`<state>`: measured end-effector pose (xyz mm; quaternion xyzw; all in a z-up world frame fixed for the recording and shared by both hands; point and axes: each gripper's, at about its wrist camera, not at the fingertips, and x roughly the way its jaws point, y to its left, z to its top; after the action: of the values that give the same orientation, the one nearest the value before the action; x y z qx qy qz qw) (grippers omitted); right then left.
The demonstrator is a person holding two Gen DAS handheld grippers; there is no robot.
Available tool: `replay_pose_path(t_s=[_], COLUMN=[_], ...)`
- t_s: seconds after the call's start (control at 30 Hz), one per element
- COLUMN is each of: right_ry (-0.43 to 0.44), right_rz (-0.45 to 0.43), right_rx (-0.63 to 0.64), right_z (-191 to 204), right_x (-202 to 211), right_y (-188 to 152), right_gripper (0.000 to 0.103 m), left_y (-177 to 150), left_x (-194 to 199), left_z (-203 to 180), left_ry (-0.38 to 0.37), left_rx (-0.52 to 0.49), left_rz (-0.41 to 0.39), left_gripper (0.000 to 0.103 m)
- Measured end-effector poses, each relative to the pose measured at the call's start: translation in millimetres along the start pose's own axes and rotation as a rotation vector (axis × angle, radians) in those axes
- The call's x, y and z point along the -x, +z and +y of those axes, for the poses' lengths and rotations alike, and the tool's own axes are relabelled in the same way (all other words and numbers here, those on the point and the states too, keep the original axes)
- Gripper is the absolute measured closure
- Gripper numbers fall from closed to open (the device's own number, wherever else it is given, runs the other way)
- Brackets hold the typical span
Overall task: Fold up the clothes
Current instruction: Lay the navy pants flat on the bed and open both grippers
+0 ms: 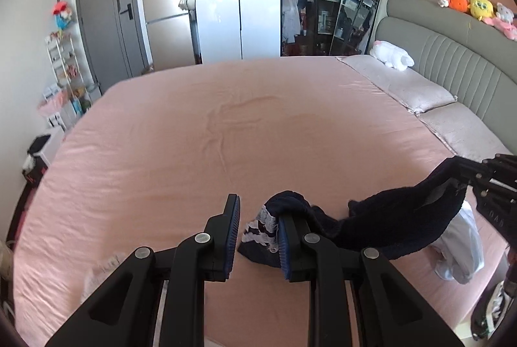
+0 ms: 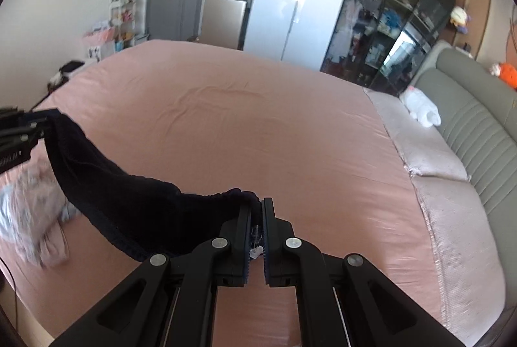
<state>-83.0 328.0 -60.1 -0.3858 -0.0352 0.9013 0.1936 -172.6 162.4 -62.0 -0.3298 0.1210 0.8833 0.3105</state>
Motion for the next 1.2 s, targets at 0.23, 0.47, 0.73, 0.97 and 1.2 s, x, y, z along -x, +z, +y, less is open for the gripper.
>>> replay_pose_path(t_s=[0.23, 0.47, 0.73, 0.97, 1.2], right_ry=[0.109, 0.135, 0.2, 0.227, 0.248], right_rz=[0.094, 0.203, 0.262, 0.325, 0.345], right_rx=[-0.036, 0.0, -0.056, -0.061, -0.109], right_z=[3, 9, 12, 16, 13], right_x=[4, -1, -7, -22, -26], right_y=[-63, -124, -157, -184, -199], right_gripper=[0.1, 0.1, 0.099, 0.099, 0.099], left_y=[-49, -101, -145, -169, -180], left_x=[19, 13, 1, -3, -5], left_z=[-11, 1, 10, 13, 11], left_ry=[0.026, -0.012, -0.052, -0.075, -0.095], left_rx=[-0.083, -0.075, 0.011, 0.054, 0.059], left_rz=[0.001, 0.114, 0.201, 0.256, 0.255], left_gripper=[0.084, 0.084, 0.084, 0.084, 0.084])
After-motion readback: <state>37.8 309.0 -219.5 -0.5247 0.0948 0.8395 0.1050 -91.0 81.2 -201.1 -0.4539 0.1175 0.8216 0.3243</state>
